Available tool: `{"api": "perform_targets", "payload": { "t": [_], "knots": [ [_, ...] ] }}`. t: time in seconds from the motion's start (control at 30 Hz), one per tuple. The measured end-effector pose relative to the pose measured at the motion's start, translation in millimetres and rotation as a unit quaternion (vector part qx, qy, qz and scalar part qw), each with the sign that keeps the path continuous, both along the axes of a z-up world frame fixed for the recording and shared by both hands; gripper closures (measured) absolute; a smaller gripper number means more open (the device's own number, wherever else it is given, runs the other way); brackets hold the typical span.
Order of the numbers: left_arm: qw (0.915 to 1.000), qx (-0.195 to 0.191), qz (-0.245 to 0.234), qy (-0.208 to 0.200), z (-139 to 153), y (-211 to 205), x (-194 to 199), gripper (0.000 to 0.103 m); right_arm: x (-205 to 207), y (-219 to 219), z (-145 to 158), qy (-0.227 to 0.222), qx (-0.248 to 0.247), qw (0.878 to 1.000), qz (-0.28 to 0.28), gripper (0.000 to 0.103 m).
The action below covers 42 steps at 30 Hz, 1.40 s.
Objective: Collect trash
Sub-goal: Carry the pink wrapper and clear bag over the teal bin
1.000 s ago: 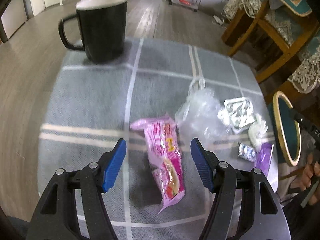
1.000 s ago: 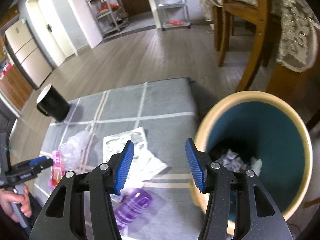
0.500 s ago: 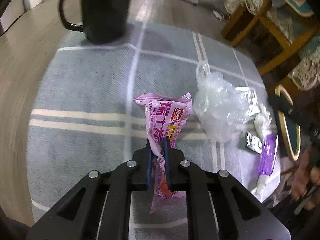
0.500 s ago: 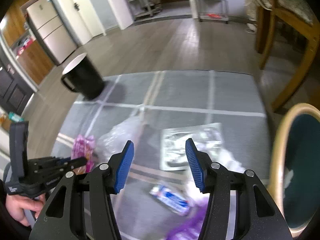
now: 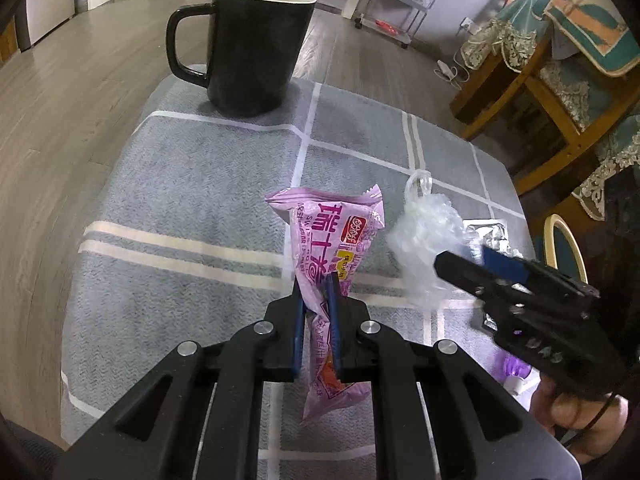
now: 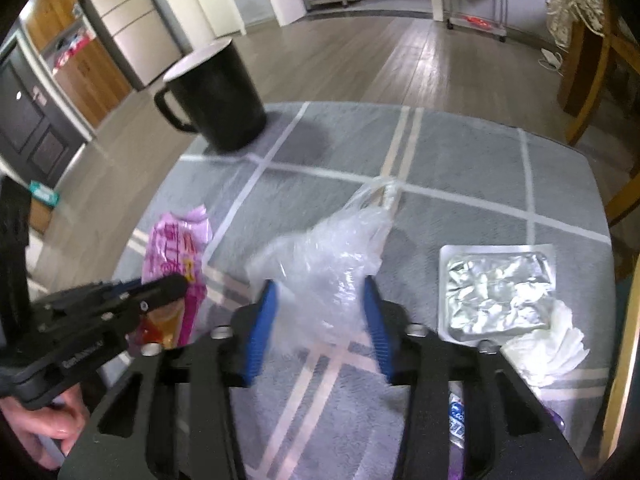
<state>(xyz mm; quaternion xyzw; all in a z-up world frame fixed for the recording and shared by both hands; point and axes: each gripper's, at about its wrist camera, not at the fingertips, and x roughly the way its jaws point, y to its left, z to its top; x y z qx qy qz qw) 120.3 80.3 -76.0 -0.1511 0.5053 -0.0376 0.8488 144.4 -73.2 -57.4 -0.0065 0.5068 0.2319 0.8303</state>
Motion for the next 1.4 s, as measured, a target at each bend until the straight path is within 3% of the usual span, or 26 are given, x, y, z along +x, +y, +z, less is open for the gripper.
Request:
{"api": "perform_targets", "payload": {
  "t": [0.1,0.2,0.43,0.87,1.4],
  "knots": [
    [1.0,0.003,-0.005,-0.004,1.4,-0.2,-4.2,0.093,-3.9,0.1,3.3,-0.008,-0.007,1.0,0.01,0.086],
    [0.9999,0.008,-0.012,-0.006,3.3,-5.5,-1.4,0.093,-8.2,-5.5,16.7,-0.026,-0.001,1.0,0.01,0.091],
    [0.9989,0.028,-0.026,-0.027,27.5,-21.2,2.4,0.093,-17.1,-33.1,54.6,-0.08,0.005,0.997,-0.002,0.091],
    [0.995,0.036,-0.061,-0.07,74.2,-60.3,23.7,0.094,-23.8,-108.0,75.9,-0.112,0.005,0.992,-0.059,0.091],
    [0.9876,0.021,-0.132,-0.083,79.1,-129.0,39.4,0.094,-48.0,-214.1,96.9,-0.152,-0.002,0.973,-0.176,0.092]
  ]
}}
